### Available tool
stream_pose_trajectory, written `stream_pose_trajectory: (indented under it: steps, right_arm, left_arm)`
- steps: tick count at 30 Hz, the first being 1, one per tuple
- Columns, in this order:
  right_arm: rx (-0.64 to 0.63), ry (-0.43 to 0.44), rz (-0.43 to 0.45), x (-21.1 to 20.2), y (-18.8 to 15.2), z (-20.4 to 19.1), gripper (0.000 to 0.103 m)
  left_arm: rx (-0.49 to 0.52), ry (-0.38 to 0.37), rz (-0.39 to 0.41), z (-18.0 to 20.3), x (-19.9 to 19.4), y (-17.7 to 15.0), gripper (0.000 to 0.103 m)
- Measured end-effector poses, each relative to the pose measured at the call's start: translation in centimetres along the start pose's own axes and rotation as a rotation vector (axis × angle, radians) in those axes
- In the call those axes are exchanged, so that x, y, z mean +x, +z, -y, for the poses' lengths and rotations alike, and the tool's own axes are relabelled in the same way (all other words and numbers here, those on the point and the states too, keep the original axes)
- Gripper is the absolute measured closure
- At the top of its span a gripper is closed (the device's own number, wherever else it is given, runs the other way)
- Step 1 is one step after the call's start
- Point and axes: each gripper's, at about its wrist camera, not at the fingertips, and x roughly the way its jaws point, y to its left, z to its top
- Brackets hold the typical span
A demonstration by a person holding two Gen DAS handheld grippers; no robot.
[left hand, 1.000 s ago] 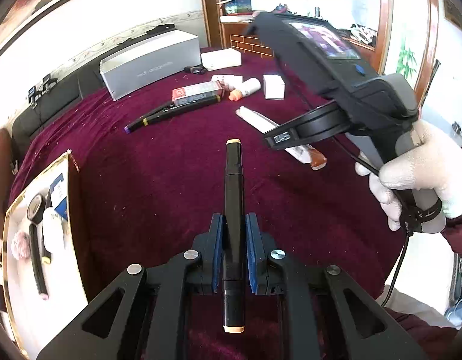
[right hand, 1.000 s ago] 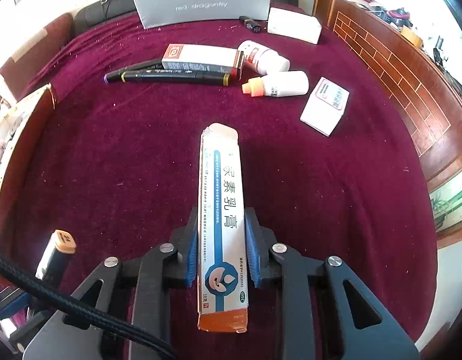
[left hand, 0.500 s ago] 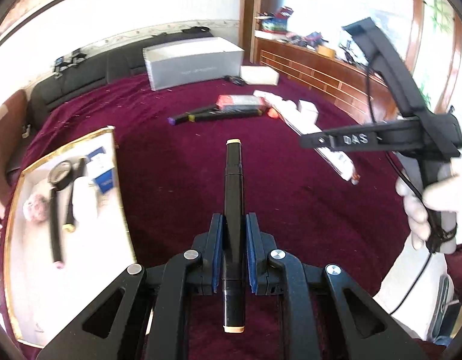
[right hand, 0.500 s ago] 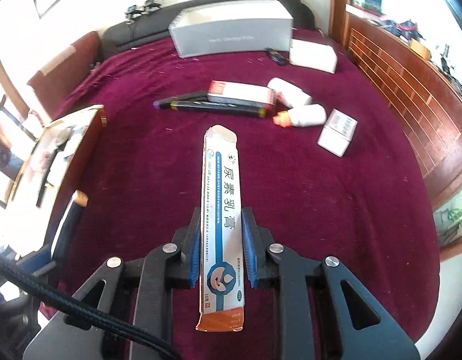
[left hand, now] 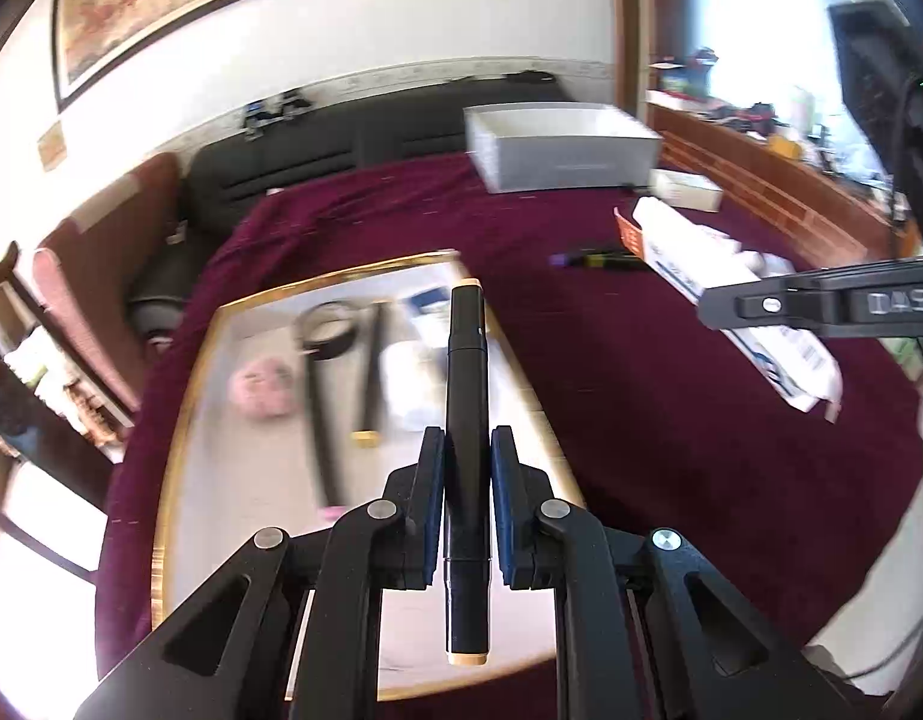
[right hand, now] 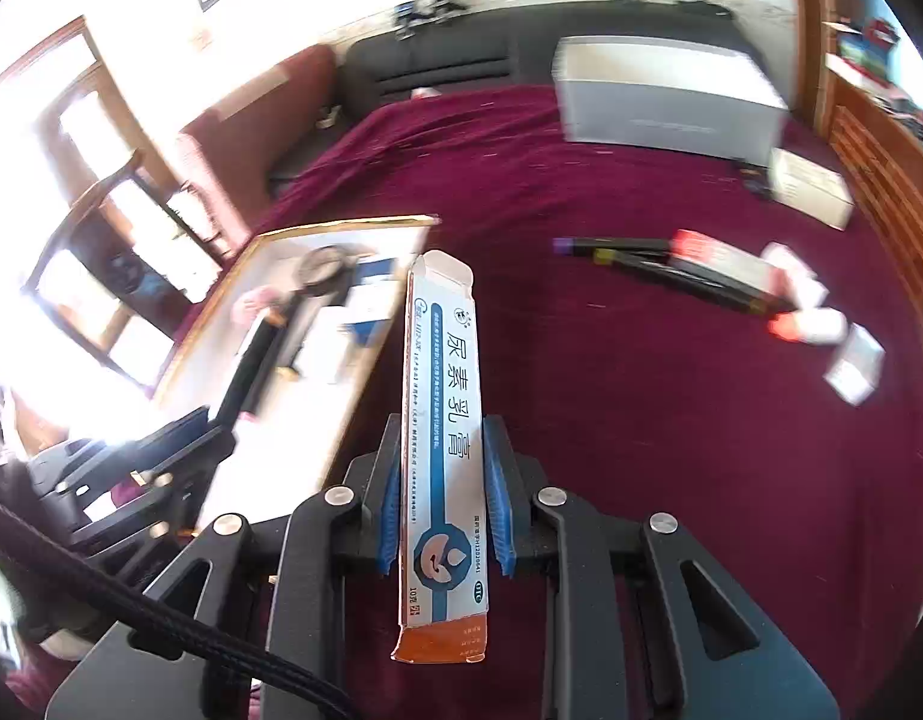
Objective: Organize objects
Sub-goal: 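Carry the ointment box and orange-capped marker toward the tray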
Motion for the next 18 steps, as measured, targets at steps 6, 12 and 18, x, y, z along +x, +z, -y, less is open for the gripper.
stream_pose_trajectory:
  steps: [6, 12, 18]
  right_arm:
    - [-0.023, 0.115, -0.064, 4.2, 2.1, -5.0, 0.081]
    - [-0.001, 0.224, -0.156, 9.5, 3.3, -9.3, 0.081]
    - [0.039, 0.288, -0.231, 14.0, 3.3, -12.0, 0.081]
  left_arm:
    - [-0.051, 0.098, -0.040, -4.7, 2.1, -0.8, 0.091]
    - [-0.103, 0.143, -0.095, -9.1, 4.5, -1.6, 0.091]
    - [-0.139, 0.143, -0.139, -11.8, 6.5, -2.3, 0.091]
